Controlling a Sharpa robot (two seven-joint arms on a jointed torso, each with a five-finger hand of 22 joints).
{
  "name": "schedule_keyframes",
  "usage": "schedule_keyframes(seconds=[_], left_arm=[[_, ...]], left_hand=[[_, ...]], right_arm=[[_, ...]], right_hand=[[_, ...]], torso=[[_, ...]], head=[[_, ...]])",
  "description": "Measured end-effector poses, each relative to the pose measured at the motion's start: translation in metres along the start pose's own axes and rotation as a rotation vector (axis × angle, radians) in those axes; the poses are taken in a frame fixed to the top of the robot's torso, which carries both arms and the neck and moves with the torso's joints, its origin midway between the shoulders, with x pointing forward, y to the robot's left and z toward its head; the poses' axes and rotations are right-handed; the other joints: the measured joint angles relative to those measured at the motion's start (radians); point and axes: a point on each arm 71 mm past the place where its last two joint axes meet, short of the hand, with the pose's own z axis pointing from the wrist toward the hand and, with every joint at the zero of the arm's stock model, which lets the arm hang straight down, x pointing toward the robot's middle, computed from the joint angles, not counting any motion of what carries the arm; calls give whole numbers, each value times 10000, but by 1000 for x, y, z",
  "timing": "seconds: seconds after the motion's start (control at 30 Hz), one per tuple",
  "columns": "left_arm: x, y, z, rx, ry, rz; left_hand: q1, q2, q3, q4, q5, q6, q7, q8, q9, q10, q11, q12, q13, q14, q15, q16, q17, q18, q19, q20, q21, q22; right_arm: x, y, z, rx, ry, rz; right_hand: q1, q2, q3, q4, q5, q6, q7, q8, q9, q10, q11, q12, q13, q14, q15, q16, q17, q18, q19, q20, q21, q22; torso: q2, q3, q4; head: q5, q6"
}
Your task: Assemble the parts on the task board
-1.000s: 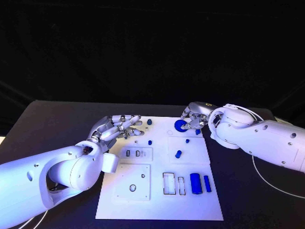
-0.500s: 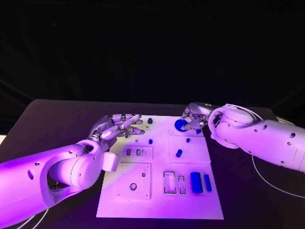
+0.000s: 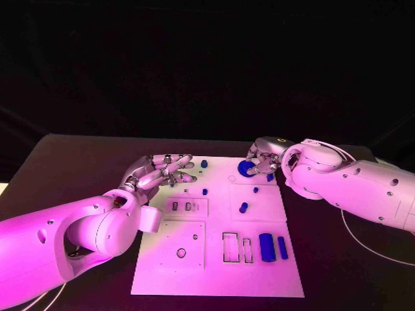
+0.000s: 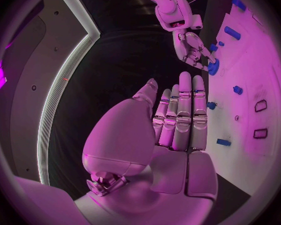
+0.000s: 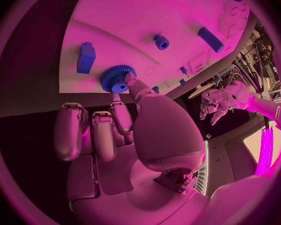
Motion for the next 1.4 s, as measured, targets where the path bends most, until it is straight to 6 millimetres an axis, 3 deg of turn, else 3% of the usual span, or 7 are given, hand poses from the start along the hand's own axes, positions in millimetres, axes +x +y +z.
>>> schedule_keyframes(seconds=[0.37, 0.5, 0.87, 1.23, 1.4], left_arm=[[-1, 0, 0, -21, 27, -49], [-4, 0, -1, -35, -15, -67], [-9, 0, -1, -131, -125, -216], [-13, 1, 0, -160, -163, -271], [-14, 1, 0, -151, -190, -252]], left_hand=[[0, 0, -3, -54, 0, 0, 0, 0, 0, 0, 0, 0, -8, 0, 0, 0, 25, 0, 0, 0, 0, 1], [0, 0, -3, -54, 0, 0, 0, 0, 0, 0, 0, 0, -8, 0, 0, 0, 28, 0, 0, 0, 0, 1], [0, 0, 25, -81, 0, 0, 0, 0, 0, 1, 0, 0, -7, 0, 0, -48, 40, 0, 0, 0, 0, -8], [0, 0, 30, -87, 0, 0, 0, 0, 0, 1, 0, 0, -8, 0, 0, -48, 57, 0, 0, 0, 0, -7], [0, 0, 115, -171, 0, -9, 9, 0, 0, -52, 53, 0, -61, -526, 100, -428, 53, 0, -357, 102, -231, -115]], right_arm=[[0, 19, -4, -543, -547, 176], [-5, 32, -4, -865, -1024, 351], [-9, 82, 3, -1874, -1478, 531], [-1, 112, 17, -2189, -1205, 332], [7, 119, 20, -2225, -1013, 189]], right_hand=[[70, 76, 190, 3, -76, 12, -12, 0, -5, 241, -219, 219, 314, -4, -140, 0, -1, 1, 34, -110, 69, 120], [-346, -70, 51, 143, 171, 145, -96, 1, -4, 279, -253, 219, 349, -6, -141, 0, -1, 1, 34, -182, 69, 121], [-523, -176, 39, 213, 222, 316, -112, 6, 0, 296, -238, 218, 320, -26, -161, 0, 7, 2, 34, -181, 68, 154], [-523, -176, 38, 213, 219, 329, -114, 6, 0, 296, -236, 178, 278, -40, -174, -1, 6, 2, 34, -181, 68, 153], [-533, -187, 37, 212, 215, 341, -116, 6, 0, 296, -235, 178, 278, -4, -209, -1, 5, 1, 34, -180, 68, 152]], torso=[[4, -2, 12], [5, -3, 13], [14, -12, 13], [19, -1, 11], [22, 8, 5]], head=[[47, 43], [64, 65], [110, 97], [162, 62], [180, 54]])
